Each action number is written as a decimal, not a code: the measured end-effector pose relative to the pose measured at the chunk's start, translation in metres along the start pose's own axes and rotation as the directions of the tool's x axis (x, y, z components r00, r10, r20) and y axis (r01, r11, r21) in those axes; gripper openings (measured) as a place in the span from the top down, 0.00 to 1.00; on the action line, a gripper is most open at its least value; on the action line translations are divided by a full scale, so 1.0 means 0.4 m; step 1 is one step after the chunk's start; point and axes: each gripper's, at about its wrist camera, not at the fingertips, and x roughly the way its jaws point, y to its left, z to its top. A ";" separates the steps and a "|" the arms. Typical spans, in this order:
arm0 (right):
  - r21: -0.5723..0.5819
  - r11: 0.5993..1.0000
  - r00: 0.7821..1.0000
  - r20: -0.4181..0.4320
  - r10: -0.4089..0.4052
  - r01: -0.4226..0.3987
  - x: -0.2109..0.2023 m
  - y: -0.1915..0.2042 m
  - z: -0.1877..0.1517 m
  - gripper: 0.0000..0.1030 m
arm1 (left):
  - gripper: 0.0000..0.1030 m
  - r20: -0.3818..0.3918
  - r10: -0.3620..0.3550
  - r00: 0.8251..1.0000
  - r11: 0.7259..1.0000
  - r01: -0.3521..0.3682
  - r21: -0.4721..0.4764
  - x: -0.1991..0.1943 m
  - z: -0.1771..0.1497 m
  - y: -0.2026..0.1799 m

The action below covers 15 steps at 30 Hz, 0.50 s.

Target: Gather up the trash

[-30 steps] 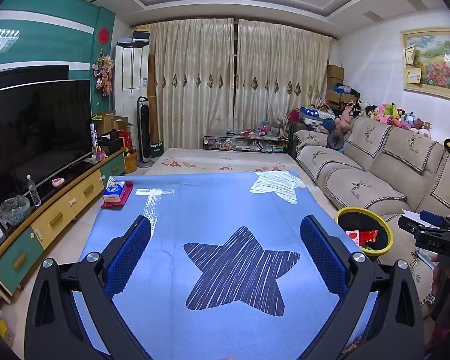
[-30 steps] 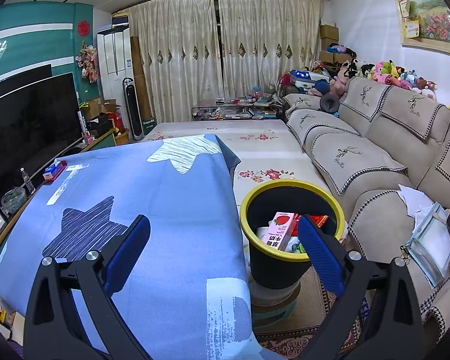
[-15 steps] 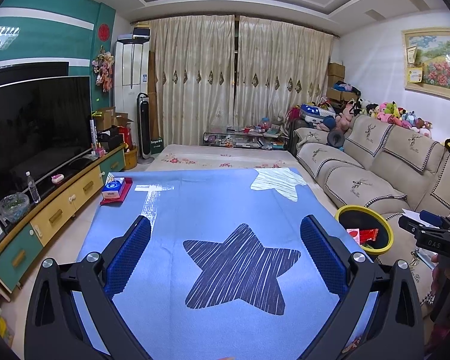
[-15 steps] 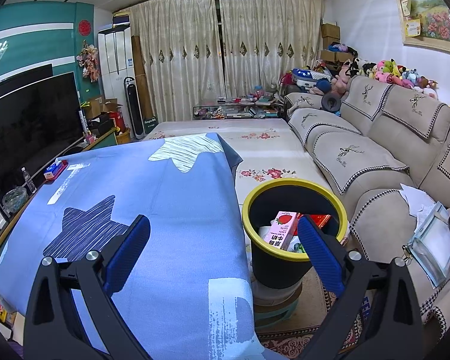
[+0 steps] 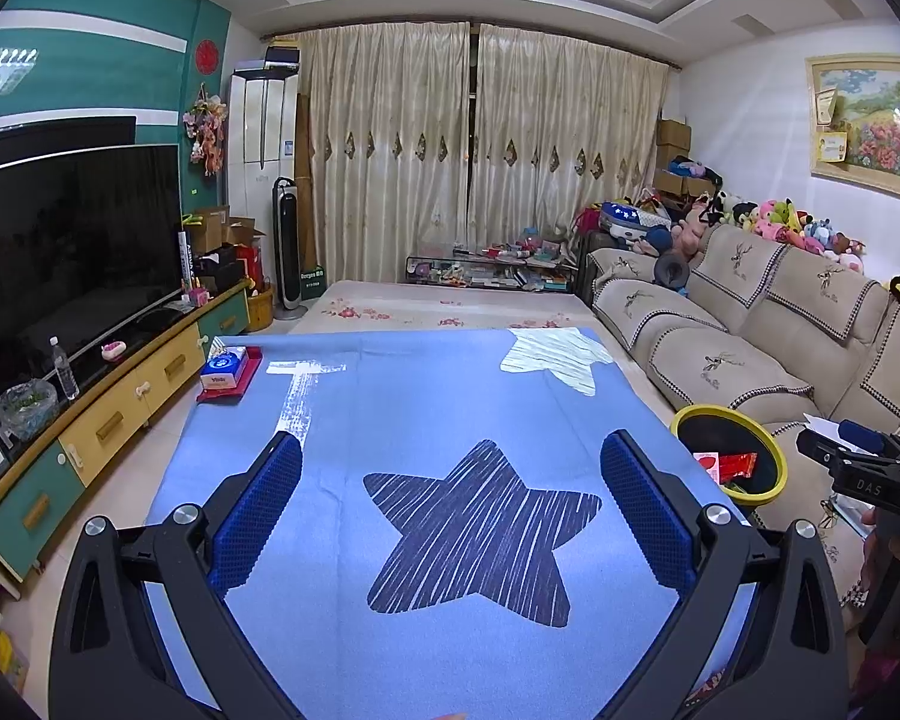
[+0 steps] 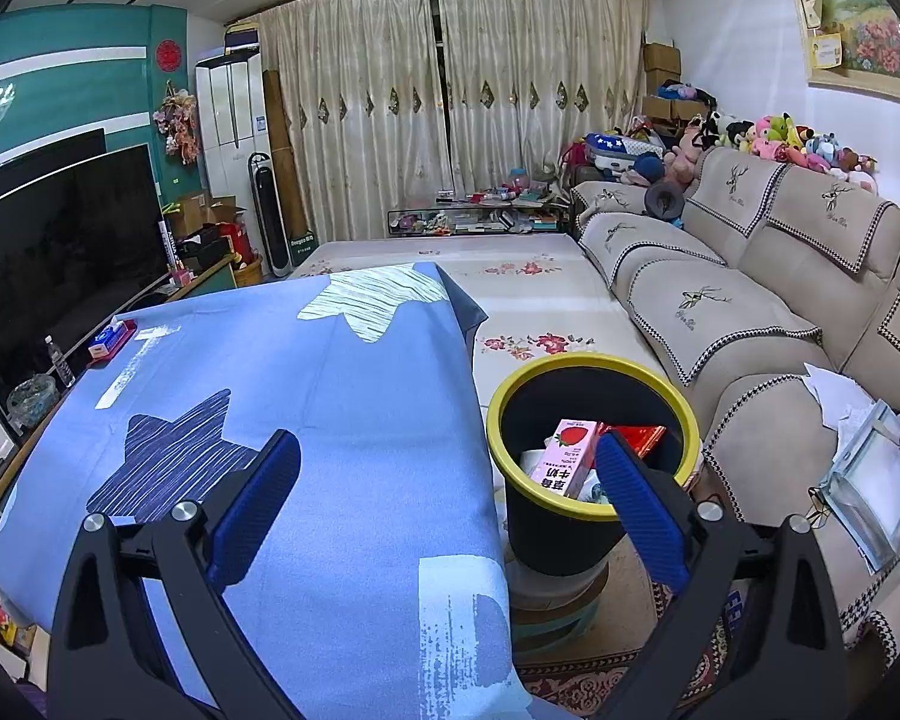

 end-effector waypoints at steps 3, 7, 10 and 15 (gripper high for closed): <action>0.001 1.000 1.000 -0.001 0.000 0.000 0.000 -0.001 -0.001 0.09 | 0.05 -0.005 0.001 1.000 1.000 -0.001 0.001 0.005 -0.003 -0.004; 0.001 1.000 1.000 -0.002 0.001 -0.001 0.003 0.001 -0.002 0.09 | 0.05 -0.010 0.000 1.000 1.000 0.000 -0.002 0.007 -0.004 -0.005; 0.002 1.000 1.000 -0.003 0.005 -0.005 0.004 0.002 -0.003 0.09 | 0.05 -0.013 0.000 1.000 1.000 0.000 -0.005 0.011 -0.006 -0.006; 0.003 1.000 1.000 -0.003 0.005 -0.005 0.008 0.004 -0.006 0.09 | 0.05 -0.014 -0.001 1.000 1.000 0.001 -0.006 0.011 -0.007 -0.005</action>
